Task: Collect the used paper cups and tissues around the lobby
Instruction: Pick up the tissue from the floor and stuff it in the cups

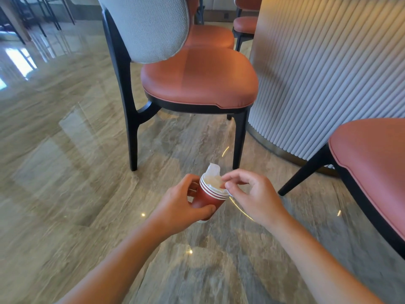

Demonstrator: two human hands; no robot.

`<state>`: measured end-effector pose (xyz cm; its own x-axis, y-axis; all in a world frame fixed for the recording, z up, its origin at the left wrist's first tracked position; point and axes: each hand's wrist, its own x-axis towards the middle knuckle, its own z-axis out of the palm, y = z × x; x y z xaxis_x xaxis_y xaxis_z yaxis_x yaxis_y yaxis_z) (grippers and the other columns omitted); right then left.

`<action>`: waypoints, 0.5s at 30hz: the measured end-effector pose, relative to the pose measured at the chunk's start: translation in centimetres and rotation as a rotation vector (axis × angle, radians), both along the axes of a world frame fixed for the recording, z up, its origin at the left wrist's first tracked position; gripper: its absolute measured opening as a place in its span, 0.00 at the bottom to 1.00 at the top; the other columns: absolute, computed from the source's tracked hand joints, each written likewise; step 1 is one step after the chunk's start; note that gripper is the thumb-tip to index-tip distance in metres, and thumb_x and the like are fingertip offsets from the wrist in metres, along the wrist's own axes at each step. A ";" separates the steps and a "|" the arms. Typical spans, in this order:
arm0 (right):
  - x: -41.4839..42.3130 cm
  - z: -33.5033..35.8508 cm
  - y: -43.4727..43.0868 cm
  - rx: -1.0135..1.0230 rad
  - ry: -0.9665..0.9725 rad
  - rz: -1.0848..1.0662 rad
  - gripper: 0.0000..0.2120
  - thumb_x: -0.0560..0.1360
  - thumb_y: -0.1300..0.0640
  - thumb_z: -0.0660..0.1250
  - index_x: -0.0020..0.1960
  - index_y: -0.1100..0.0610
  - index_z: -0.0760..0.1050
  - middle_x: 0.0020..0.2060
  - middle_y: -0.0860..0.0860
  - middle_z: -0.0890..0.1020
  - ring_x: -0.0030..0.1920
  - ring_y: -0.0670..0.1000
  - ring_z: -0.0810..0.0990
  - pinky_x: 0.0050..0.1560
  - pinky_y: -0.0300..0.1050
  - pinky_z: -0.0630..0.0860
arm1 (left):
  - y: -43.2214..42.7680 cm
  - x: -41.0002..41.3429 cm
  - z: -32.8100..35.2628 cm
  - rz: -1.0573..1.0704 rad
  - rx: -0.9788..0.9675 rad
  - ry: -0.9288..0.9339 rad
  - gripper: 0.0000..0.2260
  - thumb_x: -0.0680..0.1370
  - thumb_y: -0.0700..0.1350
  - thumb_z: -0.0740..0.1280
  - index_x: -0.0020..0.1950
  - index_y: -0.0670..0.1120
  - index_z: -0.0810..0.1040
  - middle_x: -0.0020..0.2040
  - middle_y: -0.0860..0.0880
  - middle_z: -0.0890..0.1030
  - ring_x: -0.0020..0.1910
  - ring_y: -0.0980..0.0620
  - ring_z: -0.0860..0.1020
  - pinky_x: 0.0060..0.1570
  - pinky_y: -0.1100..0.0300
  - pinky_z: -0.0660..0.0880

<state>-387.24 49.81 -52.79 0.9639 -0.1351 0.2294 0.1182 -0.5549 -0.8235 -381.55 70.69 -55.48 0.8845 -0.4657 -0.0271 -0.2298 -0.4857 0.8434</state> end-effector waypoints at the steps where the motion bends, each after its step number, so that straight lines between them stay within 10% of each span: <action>1: 0.0 -0.1 0.0 -0.011 0.015 0.015 0.07 0.77 0.55 0.69 0.49 0.45 0.83 0.45 0.39 0.84 0.52 0.43 0.81 0.55 0.39 0.74 | 0.0 0.0 0.0 0.001 -0.003 0.003 0.28 0.66 0.58 0.78 0.64 0.58 0.75 0.55 0.61 0.82 0.55 0.64 0.80 0.58 0.54 0.82; 11: -0.1 -0.9 0.9 -0.227 0.183 0.210 0.11 0.70 0.47 0.59 0.34 0.49 0.74 0.42 0.45 0.77 0.58 0.44 0.72 0.72 0.51 0.59 | -0.4 -0.5 0.0 -0.018 0.035 -0.002 0.25 0.68 0.58 0.78 0.62 0.60 0.75 0.54 0.61 0.83 0.55 0.65 0.80 0.57 0.56 0.81; 15: -0.1 -0.7 0.9 -0.195 0.117 0.185 0.15 0.68 0.46 0.62 0.51 0.47 0.81 0.48 0.41 0.81 0.59 0.41 0.76 0.78 0.49 0.49 | -0.6 -0.4 -0.1 -0.018 0.020 0.022 0.24 0.69 0.57 0.79 0.61 0.60 0.76 0.54 0.60 0.83 0.55 0.64 0.81 0.57 0.54 0.81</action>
